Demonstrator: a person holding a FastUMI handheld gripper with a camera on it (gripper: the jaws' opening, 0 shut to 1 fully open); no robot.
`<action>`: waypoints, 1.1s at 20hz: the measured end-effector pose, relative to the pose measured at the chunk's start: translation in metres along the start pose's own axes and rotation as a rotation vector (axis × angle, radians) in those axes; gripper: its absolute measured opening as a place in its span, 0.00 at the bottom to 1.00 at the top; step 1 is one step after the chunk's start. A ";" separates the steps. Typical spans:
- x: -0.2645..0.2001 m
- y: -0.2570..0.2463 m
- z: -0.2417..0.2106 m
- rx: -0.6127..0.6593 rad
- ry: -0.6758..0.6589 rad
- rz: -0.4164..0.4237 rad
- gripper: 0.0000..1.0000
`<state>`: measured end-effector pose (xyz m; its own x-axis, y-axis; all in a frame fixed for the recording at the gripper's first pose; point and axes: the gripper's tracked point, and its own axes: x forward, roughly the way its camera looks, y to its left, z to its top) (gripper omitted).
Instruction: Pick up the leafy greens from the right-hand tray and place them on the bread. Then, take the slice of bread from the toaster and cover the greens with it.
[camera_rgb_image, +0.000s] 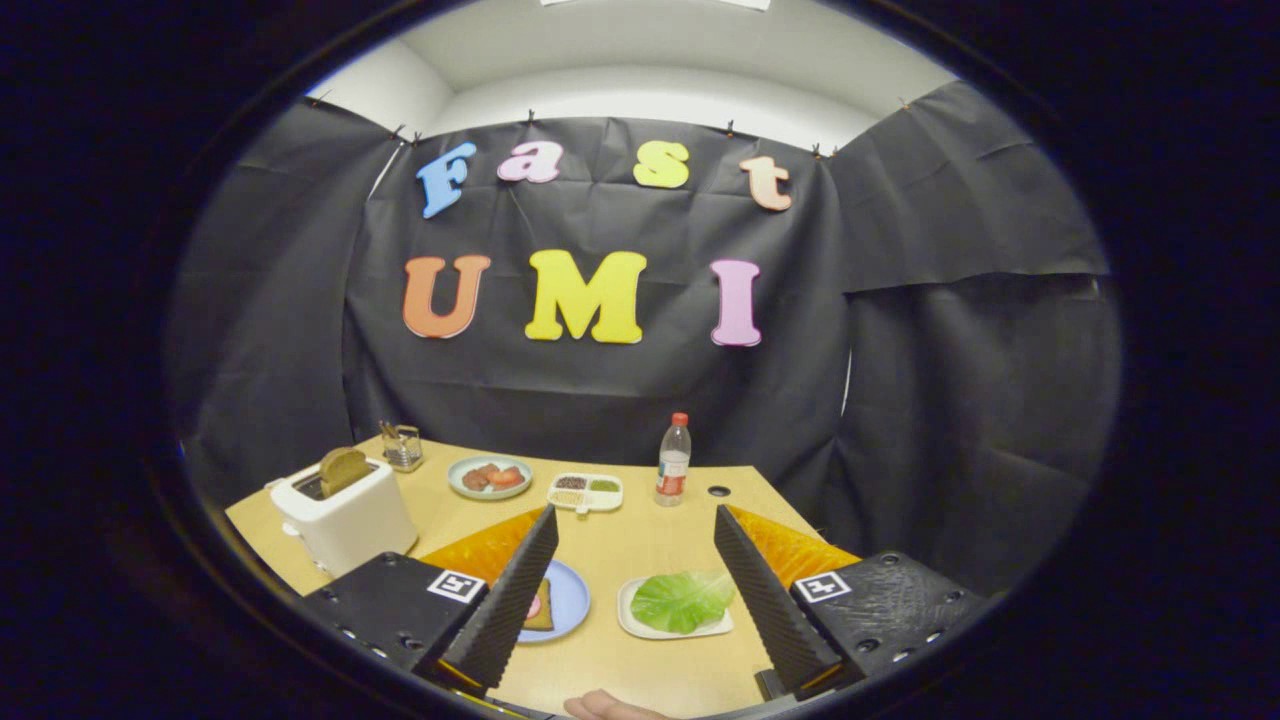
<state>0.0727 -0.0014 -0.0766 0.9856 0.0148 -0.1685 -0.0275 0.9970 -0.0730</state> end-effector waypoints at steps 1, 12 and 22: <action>0.013 -0.003 -0.011 -0.008 0.031 -0.011 0.95; 0.151 -0.060 -0.183 0.081 0.489 -0.125 0.94; 0.175 -0.045 -0.226 0.164 0.617 -0.072 0.77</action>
<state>0.2086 -0.0610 -0.3244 0.7056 -0.0511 -0.7068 0.1096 0.9933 0.0376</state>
